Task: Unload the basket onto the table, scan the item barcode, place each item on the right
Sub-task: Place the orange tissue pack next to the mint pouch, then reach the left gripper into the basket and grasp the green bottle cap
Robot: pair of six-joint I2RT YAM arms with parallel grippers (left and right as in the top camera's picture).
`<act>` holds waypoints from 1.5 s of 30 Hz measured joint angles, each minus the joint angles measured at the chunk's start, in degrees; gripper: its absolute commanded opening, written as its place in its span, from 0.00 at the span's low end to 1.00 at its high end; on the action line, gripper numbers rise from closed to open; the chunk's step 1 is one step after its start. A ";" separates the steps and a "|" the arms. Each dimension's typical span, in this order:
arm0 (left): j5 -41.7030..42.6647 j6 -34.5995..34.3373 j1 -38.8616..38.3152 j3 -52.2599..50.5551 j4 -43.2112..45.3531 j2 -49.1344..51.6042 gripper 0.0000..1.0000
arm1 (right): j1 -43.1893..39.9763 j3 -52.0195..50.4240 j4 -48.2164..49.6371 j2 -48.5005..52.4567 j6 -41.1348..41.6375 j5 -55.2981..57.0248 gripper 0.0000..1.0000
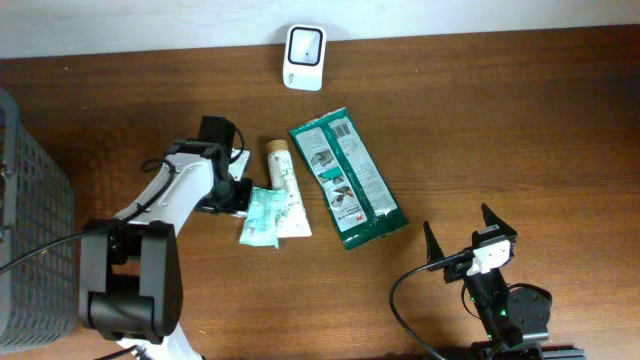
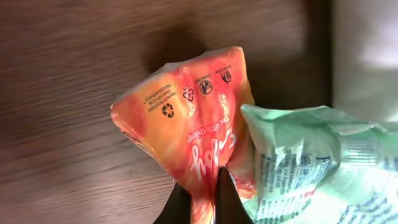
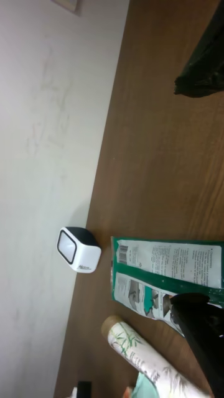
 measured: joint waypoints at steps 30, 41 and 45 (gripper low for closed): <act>2.25 -2.62 1.97 40.72 -21.05 -3.54 0.50 | 0.00 0.00 -0.02 0.00 0.00 0.00 0.98; 0.02 -9.51 37.88 48.06 -15.04 -14.05 0.54 | 0.00 0.00 -0.02 0.00 0.02 0.02 0.98; -2.73 -11.10 46.05 47.84 -14.23 -12.81 0.78 | 0.00 0.00 -0.02 0.00 0.02 0.00 0.98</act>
